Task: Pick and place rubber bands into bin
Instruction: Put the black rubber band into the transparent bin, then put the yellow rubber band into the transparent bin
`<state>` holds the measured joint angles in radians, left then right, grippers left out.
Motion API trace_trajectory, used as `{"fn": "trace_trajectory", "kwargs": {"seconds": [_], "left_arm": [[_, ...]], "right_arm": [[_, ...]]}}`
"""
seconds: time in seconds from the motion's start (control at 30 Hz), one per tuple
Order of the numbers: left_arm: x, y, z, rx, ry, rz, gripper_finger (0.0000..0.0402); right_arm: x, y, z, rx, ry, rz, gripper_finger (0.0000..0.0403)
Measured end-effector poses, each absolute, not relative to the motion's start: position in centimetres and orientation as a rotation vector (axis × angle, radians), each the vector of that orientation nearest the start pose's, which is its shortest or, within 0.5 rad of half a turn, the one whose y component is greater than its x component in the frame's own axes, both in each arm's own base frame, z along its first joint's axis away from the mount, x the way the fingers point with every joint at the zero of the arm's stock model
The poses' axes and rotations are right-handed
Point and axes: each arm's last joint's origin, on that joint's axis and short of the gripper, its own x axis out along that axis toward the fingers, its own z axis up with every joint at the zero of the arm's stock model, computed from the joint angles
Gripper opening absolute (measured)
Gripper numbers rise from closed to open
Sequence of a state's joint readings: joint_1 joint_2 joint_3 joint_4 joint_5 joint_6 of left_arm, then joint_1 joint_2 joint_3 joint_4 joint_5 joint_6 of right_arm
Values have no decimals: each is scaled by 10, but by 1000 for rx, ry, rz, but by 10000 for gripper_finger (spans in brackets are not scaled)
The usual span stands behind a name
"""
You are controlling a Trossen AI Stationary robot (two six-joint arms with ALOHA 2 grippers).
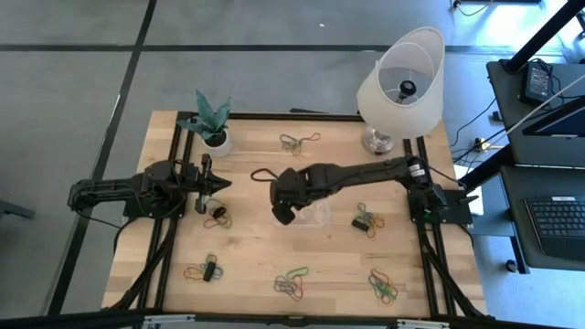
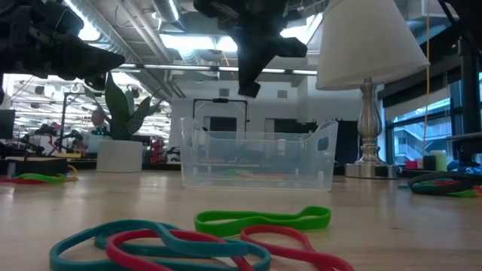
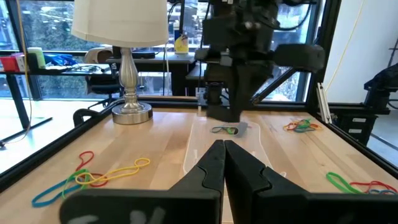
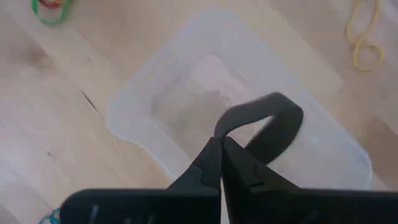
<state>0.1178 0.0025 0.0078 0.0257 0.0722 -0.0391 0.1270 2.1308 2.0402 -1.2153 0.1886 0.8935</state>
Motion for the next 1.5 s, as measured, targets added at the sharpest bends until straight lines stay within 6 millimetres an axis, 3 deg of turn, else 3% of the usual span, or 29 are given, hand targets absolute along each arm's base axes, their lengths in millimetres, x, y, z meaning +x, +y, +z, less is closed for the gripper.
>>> {"fn": "trace_trajectory", "kwargs": {"seconds": [0.33, 0.5, 1.0, 1.5], "left_arm": [[97, 9, 168, -36, -32, 45, 6], [97, 9, 168, -36, -32, 45, 6], [97, 9, 169, -36, -32, 45, 6], [97, 9, 169, -39, -32, 45, 6]], "right_arm": [[454, 61, 211, 627, 1292, -602, 0], [458, 64, 194, 653, 1320, -646, 4], [455, 66, 194, 657, 1327, -677, 100], [447, 65, 199, 653, 1373, -730, 133]]}}
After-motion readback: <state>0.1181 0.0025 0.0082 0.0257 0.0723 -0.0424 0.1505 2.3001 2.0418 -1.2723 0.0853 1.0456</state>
